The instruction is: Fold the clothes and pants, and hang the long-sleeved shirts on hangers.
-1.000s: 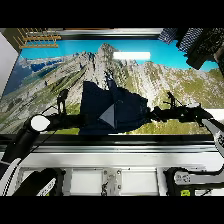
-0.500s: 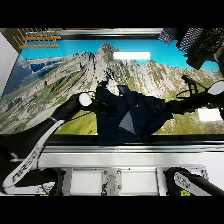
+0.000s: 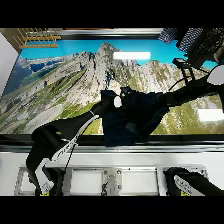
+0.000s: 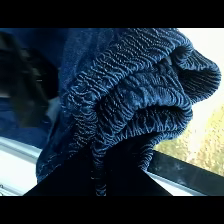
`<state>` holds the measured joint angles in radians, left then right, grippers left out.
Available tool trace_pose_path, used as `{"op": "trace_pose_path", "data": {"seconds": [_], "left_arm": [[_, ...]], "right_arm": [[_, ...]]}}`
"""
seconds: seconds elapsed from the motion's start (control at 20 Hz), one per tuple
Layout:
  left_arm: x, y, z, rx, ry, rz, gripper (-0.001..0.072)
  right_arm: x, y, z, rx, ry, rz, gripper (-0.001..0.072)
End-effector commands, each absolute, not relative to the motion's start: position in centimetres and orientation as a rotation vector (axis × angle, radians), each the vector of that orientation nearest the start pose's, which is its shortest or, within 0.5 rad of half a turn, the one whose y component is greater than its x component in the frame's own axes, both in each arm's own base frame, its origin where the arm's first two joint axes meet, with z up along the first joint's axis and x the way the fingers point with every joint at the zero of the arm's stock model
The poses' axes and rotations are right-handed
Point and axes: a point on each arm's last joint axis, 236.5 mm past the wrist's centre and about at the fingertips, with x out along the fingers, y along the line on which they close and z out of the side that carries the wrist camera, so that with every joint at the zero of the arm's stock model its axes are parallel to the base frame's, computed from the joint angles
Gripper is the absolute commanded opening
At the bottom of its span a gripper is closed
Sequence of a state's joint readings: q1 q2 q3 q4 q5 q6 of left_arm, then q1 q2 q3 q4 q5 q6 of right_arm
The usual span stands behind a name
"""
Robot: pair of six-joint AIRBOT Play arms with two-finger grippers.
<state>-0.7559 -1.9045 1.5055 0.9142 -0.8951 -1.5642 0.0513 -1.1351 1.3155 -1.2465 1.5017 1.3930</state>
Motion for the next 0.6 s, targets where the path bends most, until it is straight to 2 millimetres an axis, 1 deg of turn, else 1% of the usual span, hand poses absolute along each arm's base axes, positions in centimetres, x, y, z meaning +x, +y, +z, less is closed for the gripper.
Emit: {"op": "trace_pose_path", "data": {"seconds": [0.0, 0.1, 0.15, 0.25, 0.3, 0.4, 0.45, 0.55], "left_arm": [[29.8, -45.3, -12.2, -0.181, 1.51, -0.777, 0.0006], [30.4, -45.2, -12.1, -0.194, 1.504, -0.769, 0.0005], [30.9, -45.2, -11.7, -0.199, 1.499, -0.772, 0.0005], [32.1, -44.7, -9.9, -0.207, 1.484, -0.781, 0.0006], [33.0, -44.2, -8.6, -0.212, 1.462, -0.783, 0.0005], [35.4, -42.6, -5.8, -0.223, 1.391, -0.767, 0.0006], [36.7, -41.4, -4.6, -0.206, 1.352, -0.751, 0.0006], [39.1, -38.3, -1.8, -0.16, 1.275, -0.709, 0.0006]], "right_arm": [[31.8, 11.4, 11.2, -0.027, 1.272, 0.462, 0.003], [31.6, 12.1, 11.1, -0.044, 1.273, 0.481, 0.003], [31.5, 12.3, 11.1, -0.05, 1.273, 0.486, 0.003], [31.5, 12.2, 11.0, -0.07, 1.274, 0.484, 0.003], [31.5, 12.2, 11.0, -0.078, 1.273, 0.486, 0.003], [31.4, 12.3, 11.0, -0.094, 1.27, 0.498, 0.003], [31.4, 12.4, 11.0, -0.099, 1.269, 0.498, 0.003], [31.3, 12.7, 11.0, -0.109, 1.265, 0.511, 0.003]]}}
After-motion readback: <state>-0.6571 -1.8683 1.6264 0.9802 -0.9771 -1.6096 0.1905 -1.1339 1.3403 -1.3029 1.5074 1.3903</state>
